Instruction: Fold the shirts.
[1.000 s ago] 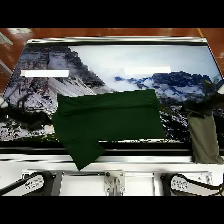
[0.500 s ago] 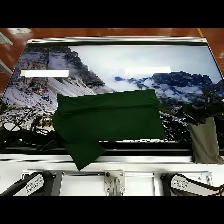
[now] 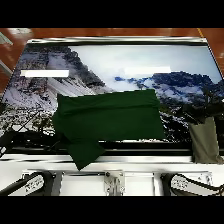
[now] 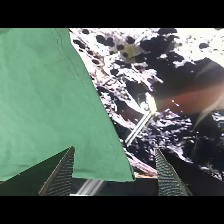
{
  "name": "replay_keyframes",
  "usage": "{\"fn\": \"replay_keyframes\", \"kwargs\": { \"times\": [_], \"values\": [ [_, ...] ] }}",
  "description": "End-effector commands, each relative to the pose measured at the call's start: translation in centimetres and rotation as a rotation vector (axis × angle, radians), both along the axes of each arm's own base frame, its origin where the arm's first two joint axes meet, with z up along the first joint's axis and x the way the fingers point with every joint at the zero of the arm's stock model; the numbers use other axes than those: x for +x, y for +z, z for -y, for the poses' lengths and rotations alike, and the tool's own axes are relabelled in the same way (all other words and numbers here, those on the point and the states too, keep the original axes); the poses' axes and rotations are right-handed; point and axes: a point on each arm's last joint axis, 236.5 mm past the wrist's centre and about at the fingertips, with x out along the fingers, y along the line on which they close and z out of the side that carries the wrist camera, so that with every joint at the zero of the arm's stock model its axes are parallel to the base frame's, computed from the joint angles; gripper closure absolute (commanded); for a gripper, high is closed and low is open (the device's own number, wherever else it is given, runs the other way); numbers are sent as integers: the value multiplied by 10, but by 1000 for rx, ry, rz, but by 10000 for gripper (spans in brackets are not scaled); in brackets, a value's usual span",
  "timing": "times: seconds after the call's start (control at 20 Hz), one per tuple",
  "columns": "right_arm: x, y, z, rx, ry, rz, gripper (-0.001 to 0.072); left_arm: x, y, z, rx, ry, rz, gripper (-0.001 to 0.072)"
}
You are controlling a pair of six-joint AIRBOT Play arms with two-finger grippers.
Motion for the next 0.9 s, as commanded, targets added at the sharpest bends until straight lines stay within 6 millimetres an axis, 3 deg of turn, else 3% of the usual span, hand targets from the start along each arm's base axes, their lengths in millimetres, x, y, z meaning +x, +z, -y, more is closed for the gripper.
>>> {"fn": "replay_keyframes", "kwargs": {
  "times": [0.0, 0.1, 0.15, 0.25, 0.4, 0.6, 0.85],
  "values": [
    [-1, 0, 0, 5, -15, -9, 72, 0, -8, 11, -41, -20, -12, 318],
    [-4, 0, -1, 5, -11, -22, 72, 0, -8, 10, -42, -30, -2, 591],
    [-10, -4, 1, -6, 1, -45, 72, 1, -8, 10, -42, -31, -1, 652],
    [-36, -17, -3, 1, 29, -132, 71, 1, -8, 10, -42, -37, 4, 666],
    [-69, -41, -39, 143, 55, -225, 71, 0, -7, 11, -44, -43, 7, 666],
    [-58, -58, -57, 245, -28, -232, 71, -1, -6, 12, -50, -46, 2, 666],
    [-59, -70, -57, 256, -36, -264, 72, -2, -6, 12, -51, -47, 0, 666]
  ]
}}
